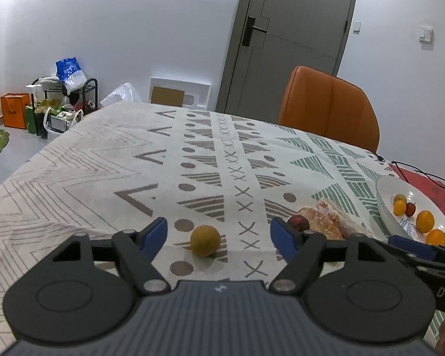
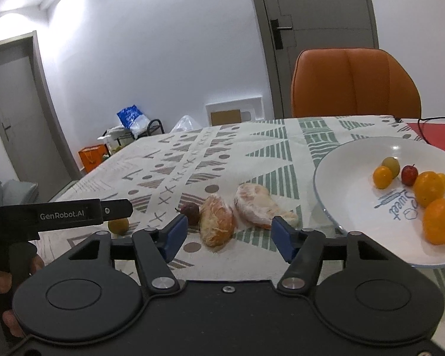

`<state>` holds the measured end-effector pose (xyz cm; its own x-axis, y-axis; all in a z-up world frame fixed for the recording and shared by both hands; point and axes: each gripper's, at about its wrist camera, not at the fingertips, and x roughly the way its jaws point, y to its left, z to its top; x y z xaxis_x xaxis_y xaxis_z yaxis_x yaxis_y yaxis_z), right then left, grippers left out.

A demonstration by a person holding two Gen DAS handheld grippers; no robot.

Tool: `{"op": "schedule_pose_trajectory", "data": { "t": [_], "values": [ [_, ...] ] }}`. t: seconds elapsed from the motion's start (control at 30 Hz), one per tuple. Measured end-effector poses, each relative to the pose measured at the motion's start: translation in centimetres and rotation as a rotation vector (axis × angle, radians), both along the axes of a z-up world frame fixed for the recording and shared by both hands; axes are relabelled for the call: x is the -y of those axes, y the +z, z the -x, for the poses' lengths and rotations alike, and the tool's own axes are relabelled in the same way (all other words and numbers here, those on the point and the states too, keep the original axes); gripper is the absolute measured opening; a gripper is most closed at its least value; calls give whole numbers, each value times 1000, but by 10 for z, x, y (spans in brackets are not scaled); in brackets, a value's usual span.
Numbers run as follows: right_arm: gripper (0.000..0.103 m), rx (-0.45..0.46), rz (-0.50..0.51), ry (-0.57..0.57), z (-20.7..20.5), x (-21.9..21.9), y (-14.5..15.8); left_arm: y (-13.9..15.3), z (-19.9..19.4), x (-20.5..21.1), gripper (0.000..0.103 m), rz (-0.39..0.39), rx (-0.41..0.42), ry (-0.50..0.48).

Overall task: Organize fruits
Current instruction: 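Move both tools back over the remaining fruit on the tablecloth, then lower the left tool onto a small yellow-green lime and close it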

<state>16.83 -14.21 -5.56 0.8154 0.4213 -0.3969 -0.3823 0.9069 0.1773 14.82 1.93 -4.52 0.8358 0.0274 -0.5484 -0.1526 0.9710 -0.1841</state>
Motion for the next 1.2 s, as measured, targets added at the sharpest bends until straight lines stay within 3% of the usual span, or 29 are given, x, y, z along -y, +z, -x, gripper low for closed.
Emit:
{"op": "schedule_pose_trajectory", "data": {
  "t": [0.6,0.9,1.03,1.2],
  "values": [
    [46,-68,96,32,-30,-29,-14,-18,-13,-9,26,47,-39,11],
    [45,-69,122,38,-37,-35,-16,-18,-16,-6,24,30,-44,14],
    [30,-65,146,40,-36,-38,-15,-16,-14,-4,24,26,-47,6],
    [28,-79,119,43,-34,-30,-15,-15,-13,1,24,18,-47,-7]
  ]
}}
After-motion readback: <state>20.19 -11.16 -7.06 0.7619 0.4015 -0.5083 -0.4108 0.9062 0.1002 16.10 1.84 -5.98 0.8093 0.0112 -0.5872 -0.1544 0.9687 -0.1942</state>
